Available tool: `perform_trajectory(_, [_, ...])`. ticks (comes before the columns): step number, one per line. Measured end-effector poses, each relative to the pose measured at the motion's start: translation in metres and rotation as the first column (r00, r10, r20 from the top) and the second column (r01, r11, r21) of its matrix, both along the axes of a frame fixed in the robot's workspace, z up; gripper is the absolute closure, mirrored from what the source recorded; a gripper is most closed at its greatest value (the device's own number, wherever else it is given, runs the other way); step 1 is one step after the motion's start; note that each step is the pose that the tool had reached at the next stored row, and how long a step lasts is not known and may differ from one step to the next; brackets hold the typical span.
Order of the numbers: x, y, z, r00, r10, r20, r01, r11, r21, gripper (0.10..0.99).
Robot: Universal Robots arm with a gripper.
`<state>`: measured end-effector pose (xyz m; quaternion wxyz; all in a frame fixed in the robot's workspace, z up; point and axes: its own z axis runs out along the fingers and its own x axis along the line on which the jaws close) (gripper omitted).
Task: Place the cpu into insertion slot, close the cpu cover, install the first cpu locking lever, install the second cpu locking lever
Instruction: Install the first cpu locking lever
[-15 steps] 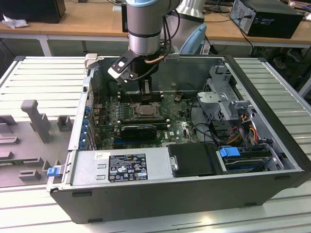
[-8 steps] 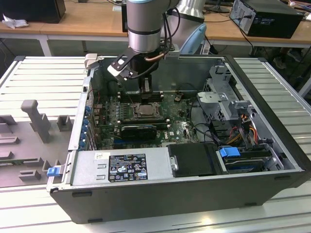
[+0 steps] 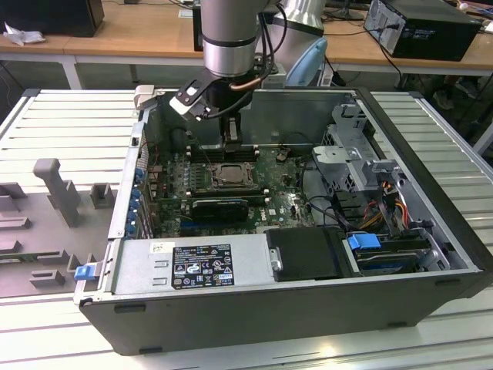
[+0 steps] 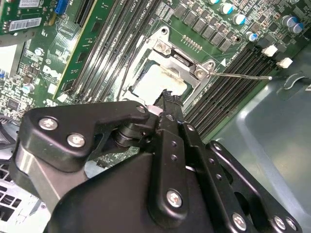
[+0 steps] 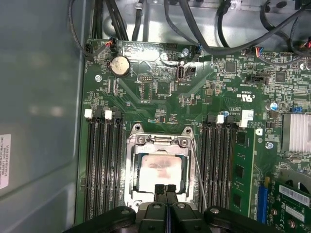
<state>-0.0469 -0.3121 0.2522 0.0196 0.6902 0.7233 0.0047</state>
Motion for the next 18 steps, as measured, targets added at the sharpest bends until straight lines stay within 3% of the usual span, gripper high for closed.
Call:
perform_trajectory(11, [0.0,0.0,0.0125,1.0,0.0,0.0,0.0,1.0,0.0,0.98])
perform_trajectory(18, [0.0,0.0,0.0323,1.0,0.0,0.0001,0.0,1.0,0.0,0.98])
